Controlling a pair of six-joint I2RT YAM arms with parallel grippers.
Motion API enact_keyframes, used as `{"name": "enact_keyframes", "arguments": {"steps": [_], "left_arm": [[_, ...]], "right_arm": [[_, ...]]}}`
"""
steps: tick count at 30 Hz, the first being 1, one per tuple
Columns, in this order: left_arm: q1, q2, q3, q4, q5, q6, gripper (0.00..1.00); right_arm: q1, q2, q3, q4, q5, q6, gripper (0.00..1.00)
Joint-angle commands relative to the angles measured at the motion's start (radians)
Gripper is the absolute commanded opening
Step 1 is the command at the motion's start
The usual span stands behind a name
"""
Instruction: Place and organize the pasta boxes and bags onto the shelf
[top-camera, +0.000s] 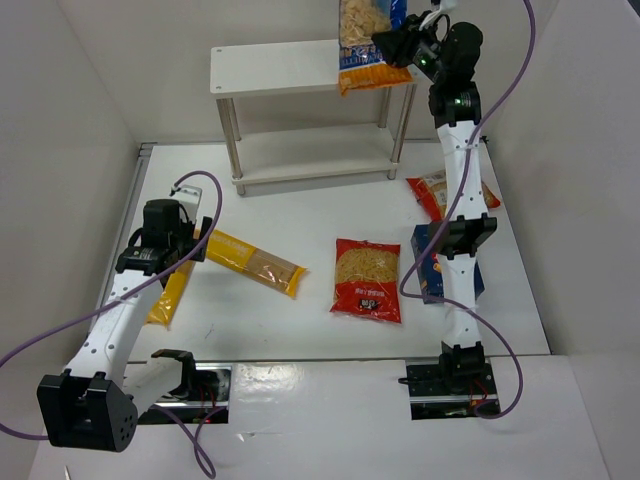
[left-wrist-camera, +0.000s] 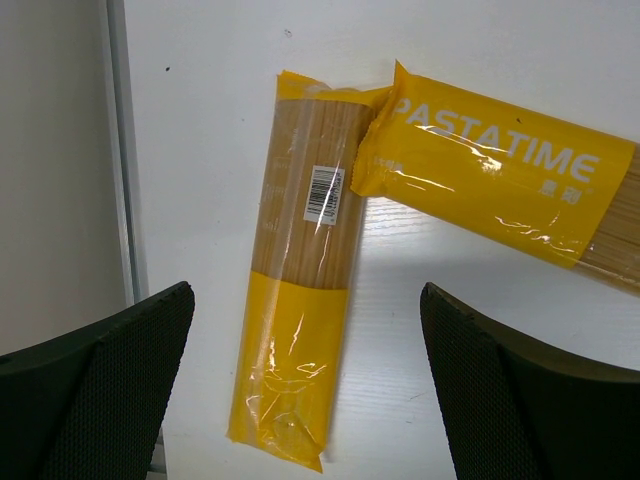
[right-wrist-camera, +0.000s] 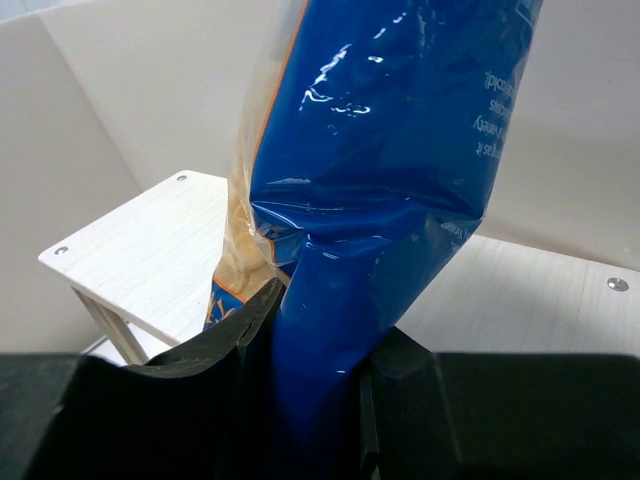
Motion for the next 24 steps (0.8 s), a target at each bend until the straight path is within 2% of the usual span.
{"name": "enact_keyframes", "arguments": {"steps": [1, 2, 5, 6, 8, 9, 12, 17, 24], "left_arm": [[0.006, 0.001, -0.005, 0.006, 0.014, 0.019, 0.99], [0.006, 0.001, -0.005, 0.006, 0.023, 0.019, 0.99], [0.015, 0.001, -0.005, -0.003, 0.023, 0.019, 0.99], [0.015, 0.001, -0.005, -0.003, 0.023, 0.019, 0.99], [0.015, 0.001, -0.005, -0.003, 0.023, 0.019, 0.99], [0.015, 0.001, -0.005, -0.003, 0.023, 0.019, 0.99], [0.015, 0.001, -0.005, -0.003, 0.023, 0.019, 0.99], [0.015, 0.001, -0.005, -0.003, 0.033, 0.019, 0.99], [0.015, 0.001, -0.005, -0.003, 0.033, 0.028, 0.99]], "right_arm": [[0.025, 0.041, 0.028, 0.1, 0.088, -0.049, 0.21], [0.025, 0.05, 0.028, 0.1, 0.108, -0.074, 0.31], [0.025, 0.062, 0.028, 0.111, 0.145, -0.095, 0.39], [0.025, 0.062, 0.028, 0.111, 0.154, -0.108, 0.48], [0.025, 0.072, 0.028, 0.111, 0.166, -0.108, 0.59], [0.025, 0.072, 0.028, 0.111, 0.166, -0.119, 0.68], [0.025, 0.081, 0.028, 0.111, 0.176, -0.13, 0.75], [0.025, 0.099, 0.028, 0.111, 0.194, -0.161, 0.78], [0.034, 0.067, 0.028, 0.091, 0.208, -0.194, 0.91]]}}
